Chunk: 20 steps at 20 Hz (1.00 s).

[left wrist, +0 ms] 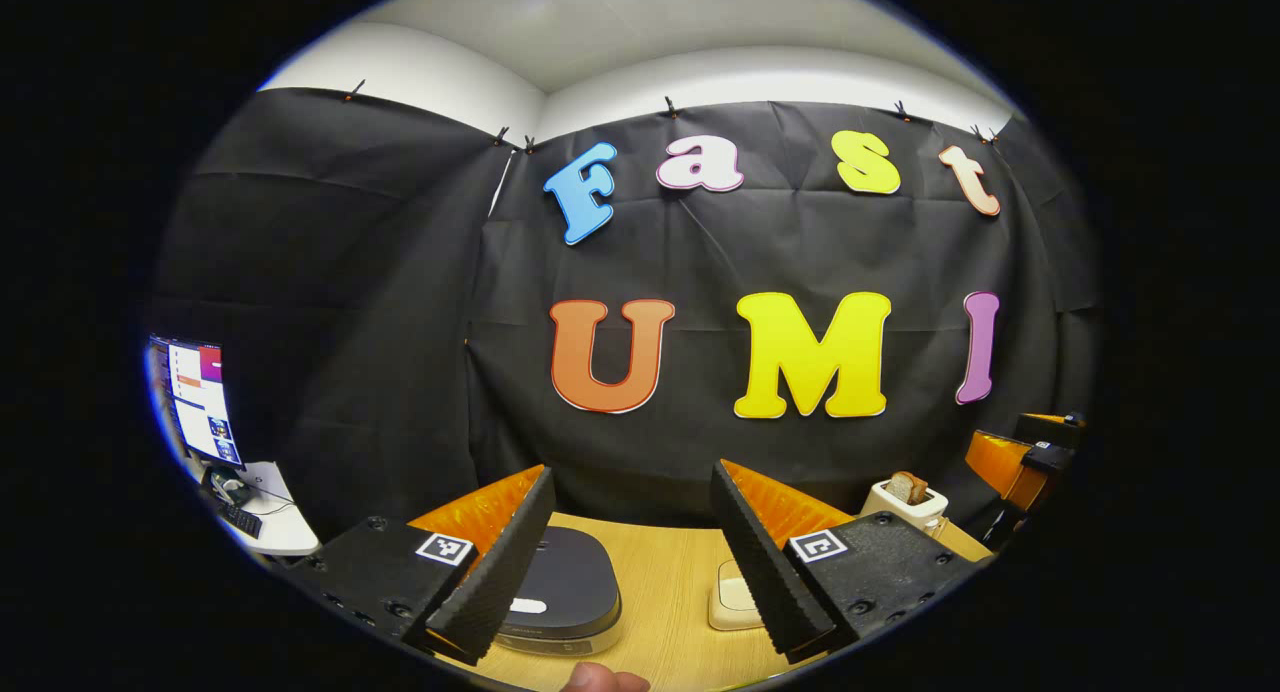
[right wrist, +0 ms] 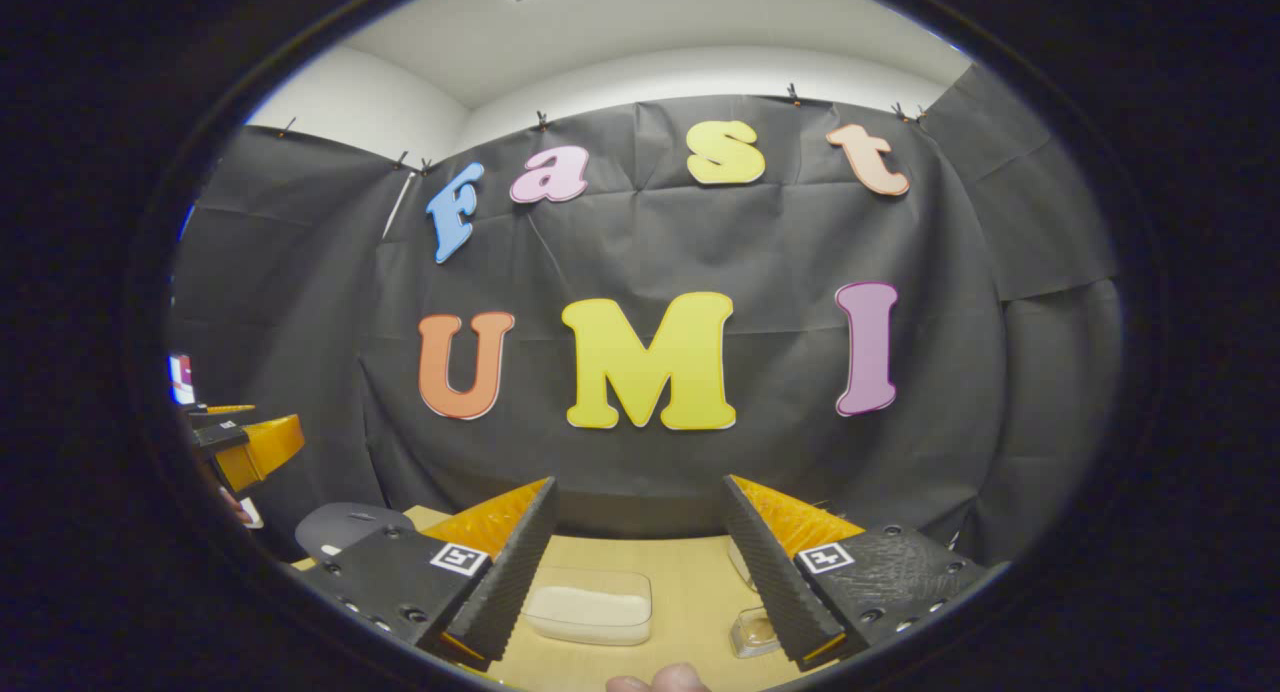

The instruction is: Close the left gripper, press the button to open the rice cooker; take a wooden spoon from the chopstick holder with the right hand, scoop a spoonful of rice and pour it into the rice cooker, then put the wooden spoon back into the chopstick holder.

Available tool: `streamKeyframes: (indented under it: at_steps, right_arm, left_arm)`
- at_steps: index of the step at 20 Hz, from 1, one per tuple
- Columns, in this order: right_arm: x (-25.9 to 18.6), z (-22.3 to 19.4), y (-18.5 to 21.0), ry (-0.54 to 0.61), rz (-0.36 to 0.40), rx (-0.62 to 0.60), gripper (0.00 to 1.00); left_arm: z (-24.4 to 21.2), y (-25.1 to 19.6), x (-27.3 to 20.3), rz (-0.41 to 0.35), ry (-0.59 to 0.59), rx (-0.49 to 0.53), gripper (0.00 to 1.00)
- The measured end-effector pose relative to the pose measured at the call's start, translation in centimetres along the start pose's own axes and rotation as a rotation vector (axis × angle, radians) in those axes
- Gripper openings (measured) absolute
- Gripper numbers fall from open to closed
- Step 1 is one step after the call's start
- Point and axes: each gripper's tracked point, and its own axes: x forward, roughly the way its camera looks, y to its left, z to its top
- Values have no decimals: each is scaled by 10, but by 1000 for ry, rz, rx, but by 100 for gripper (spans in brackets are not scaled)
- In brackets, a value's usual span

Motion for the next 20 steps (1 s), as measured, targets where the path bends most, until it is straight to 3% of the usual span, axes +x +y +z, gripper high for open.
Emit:
streamKeyframes:
  at_steps: [12,20]
  right_arm:
    - [3,-6,-16,8,-19,3,96]
    - [12,-15,-18,35,-4,-4,96]
  left_arm:
    - [-8,4,4,24,21,14,99]
    - [-37,39,5,107,134,30,99]
